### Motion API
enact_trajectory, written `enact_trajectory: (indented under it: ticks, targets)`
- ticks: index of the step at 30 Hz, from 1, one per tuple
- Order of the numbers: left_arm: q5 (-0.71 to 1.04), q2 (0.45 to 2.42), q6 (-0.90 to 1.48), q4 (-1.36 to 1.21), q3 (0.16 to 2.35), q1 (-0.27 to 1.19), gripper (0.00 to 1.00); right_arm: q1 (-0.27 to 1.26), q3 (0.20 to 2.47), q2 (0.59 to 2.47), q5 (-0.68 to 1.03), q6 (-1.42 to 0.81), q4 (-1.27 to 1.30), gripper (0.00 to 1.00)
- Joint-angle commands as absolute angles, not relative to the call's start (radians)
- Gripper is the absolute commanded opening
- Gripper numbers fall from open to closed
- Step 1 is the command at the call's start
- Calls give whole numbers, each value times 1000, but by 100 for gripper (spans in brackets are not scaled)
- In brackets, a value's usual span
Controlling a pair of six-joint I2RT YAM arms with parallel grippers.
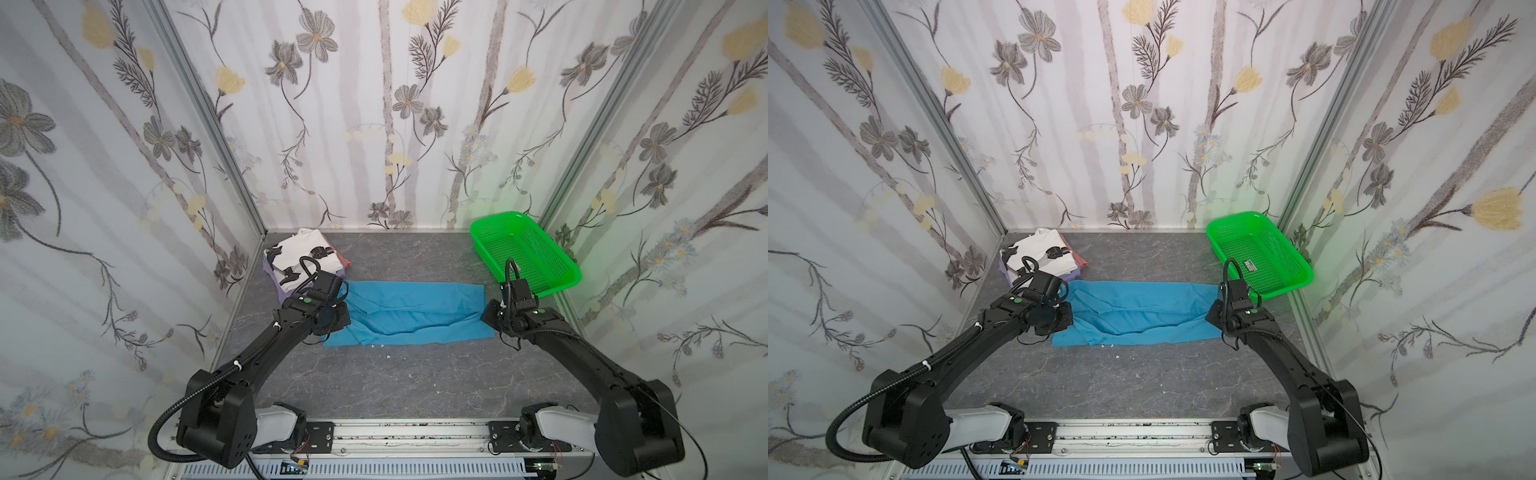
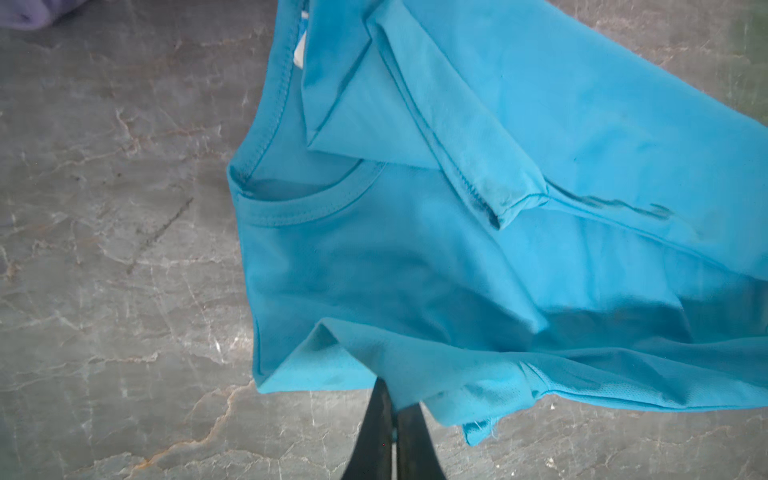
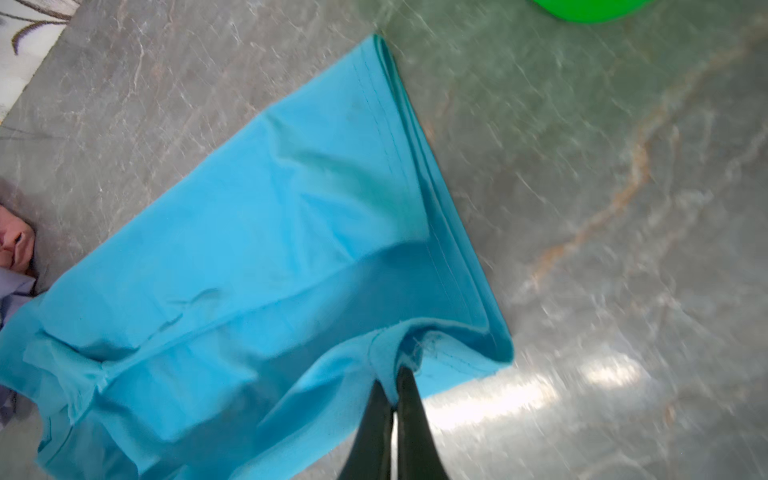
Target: Fold and stack the t-shirts
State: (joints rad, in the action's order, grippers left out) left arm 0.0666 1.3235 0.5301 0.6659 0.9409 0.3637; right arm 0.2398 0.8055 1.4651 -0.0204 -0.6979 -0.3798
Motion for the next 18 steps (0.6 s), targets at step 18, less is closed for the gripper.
enact_trajectory:
  ticks: [18]
  targets:
    - [65, 1452, 492, 623, 1016, 354, 0, 152, 962, 1762, 144, -459, -235, 65]
